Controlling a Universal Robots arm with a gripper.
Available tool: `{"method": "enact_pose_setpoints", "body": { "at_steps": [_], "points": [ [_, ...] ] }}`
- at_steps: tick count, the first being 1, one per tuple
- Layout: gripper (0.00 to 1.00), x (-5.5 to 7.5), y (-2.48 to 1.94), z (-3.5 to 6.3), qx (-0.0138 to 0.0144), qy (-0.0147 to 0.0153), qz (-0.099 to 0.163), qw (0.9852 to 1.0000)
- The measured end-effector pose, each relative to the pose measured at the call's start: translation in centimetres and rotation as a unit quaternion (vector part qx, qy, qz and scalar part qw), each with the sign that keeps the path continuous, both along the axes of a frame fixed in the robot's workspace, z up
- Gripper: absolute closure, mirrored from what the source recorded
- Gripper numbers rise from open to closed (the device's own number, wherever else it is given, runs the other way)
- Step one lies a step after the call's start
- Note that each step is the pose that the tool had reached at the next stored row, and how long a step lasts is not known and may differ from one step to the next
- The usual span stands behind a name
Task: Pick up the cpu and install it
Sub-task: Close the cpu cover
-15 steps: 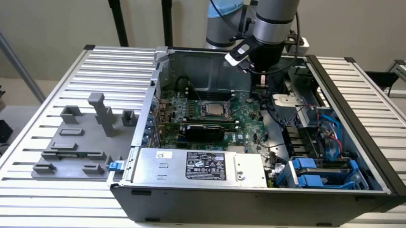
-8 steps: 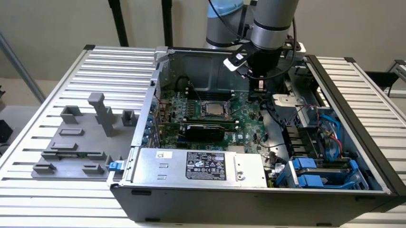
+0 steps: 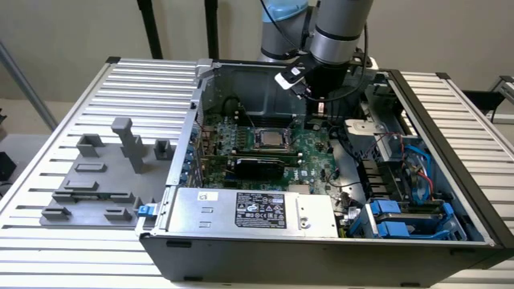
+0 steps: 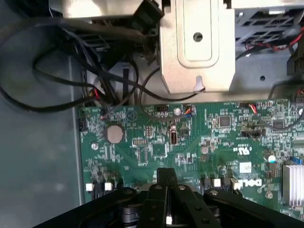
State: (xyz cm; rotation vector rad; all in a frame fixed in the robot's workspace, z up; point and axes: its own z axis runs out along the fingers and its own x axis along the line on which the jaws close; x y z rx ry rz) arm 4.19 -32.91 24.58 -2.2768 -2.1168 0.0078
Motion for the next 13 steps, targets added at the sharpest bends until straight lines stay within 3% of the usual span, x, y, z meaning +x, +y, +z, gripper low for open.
{"method": "enact_pose_setpoints", "body": {
  "at_steps": [4, 5, 13],
  "points": [
    [0.89, -0.5, 0.00, 0.00, 0.0000, 0.0292, 0.001, 0.9996],
    [0.89, -0.6, 0.00, 0.00, 0.0000, 0.0352, 0.001, 0.9994],
    [0.89, -2.2, 0.00, -0.06, 0.0000, 0.0725, 0.001, 0.9974]
  ]
}}
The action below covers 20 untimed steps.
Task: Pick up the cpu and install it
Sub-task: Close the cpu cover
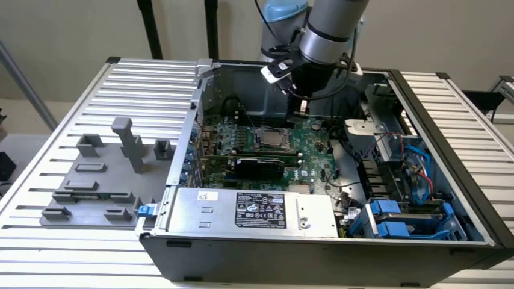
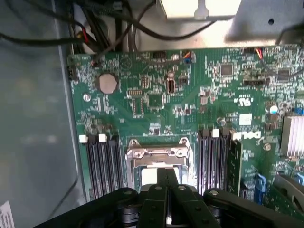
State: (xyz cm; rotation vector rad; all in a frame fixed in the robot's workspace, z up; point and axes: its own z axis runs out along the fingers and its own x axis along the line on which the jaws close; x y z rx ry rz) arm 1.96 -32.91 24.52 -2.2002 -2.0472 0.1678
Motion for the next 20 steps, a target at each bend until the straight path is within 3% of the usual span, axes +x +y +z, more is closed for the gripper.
{"method": "enact_pose_setpoints", "body": {
  "at_steps": [5, 7, 9, 12, 20],
  "points": [
    [0.89, -1.1, 0.00, -0.05, 0.0000, 0.0207, 0.000, 0.9998],
    [0.89, -1.6, 0.00, -0.11, 0.0000, 0.0266, 0.000, 0.9996],
    [0.89, -2.3, 0.00, -0.20, 0.0000, 0.0304, 0.000, 0.9995],
    [0.89, -3.5, 0.00, -0.52, 0.0000, 0.0327, 0.000, 0.9995],
    [0.89, -4.8, 0.00, -1.97, 0.0000, 0.0328, 0.000, 0.9995]
  ]
}}
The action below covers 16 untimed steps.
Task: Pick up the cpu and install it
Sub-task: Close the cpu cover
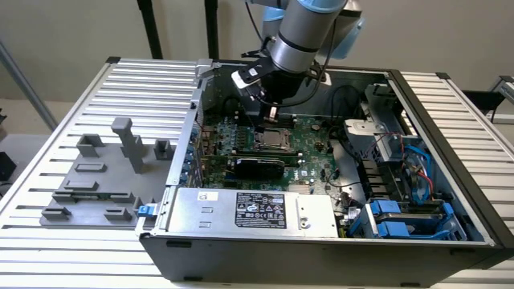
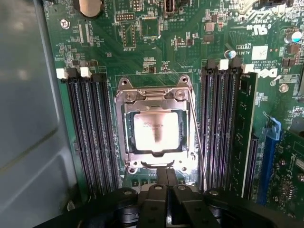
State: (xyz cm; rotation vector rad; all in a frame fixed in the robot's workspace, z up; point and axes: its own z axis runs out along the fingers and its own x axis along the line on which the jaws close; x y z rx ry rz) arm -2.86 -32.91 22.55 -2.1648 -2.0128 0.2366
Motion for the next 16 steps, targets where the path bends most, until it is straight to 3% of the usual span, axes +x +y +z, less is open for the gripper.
{"method": "enact_pose_setpoints", "body": {
  "at_steps": [12, 16],
  "points": [
    [0.89, -0.1, 0.00, -2.14, 0.0000, 0.0000, 0.000, 1.0000],
    [0.89, -0.1, 0.00, -2.34, 0.0000, 0.0000, 0.000, 1.0000]
  ]
}}
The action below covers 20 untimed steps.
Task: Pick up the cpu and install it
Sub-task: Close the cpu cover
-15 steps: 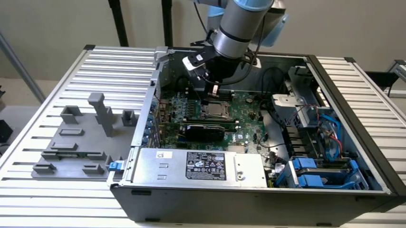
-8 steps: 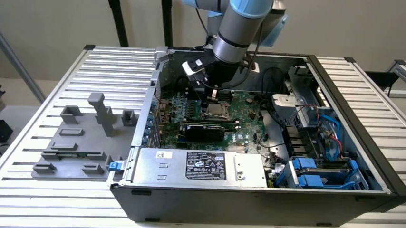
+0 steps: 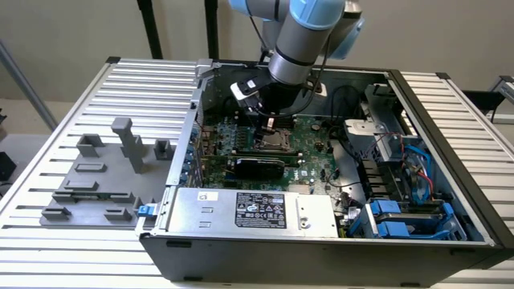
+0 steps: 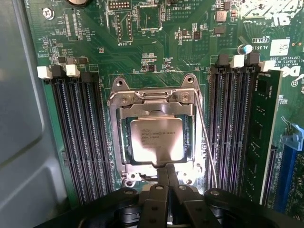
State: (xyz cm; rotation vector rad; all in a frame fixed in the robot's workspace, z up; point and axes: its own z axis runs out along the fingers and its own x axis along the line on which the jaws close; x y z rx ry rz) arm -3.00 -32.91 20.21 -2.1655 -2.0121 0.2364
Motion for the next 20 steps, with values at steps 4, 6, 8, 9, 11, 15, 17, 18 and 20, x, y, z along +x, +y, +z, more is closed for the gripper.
{"method": "enact_pose_setpoints", "body": {
  "at_steps": [4, 6, 8, 9, 11, 15, 17, 18, 20],
  "points": [
    [0.89, 0.0, -0.01, -0.22, -0.0002, 0.0002, 0.000, 1.0000],
    [0.89, 0.0, -0.01, -0.22, -0.0002, 0.0001, 0.000, 1.0000],
    [0.89, 0.0, 0.01, 0.02, 0.0004, 0.0002, 0.000, 1.0000],
    [0.89, 0.0, 0.00, 0.29, 0.0002, 0.0006, 0.000, 1.0000],
    [0.89, 0.0, -0.04, 0.82, 0.0001, 0.0009, 0.000, 1.0000],
    [0.89, -0.3, -0.22, 1.40, 0.0000, 0.0011, 0.000, 1.0000],
    [0.89, -0.6, -0.35, 1.58, 0.0001, 0.0010, 0.000, 1.0000],
    [0.89, -0.7, -0.42, 1.66, 0.0002, 0.0010, 0.000, 1.0000],
    [0.89, -0.8, -0.50, 1.71, 0.0002, 0.0010, 0.000, 1.0000]
  ]
}}
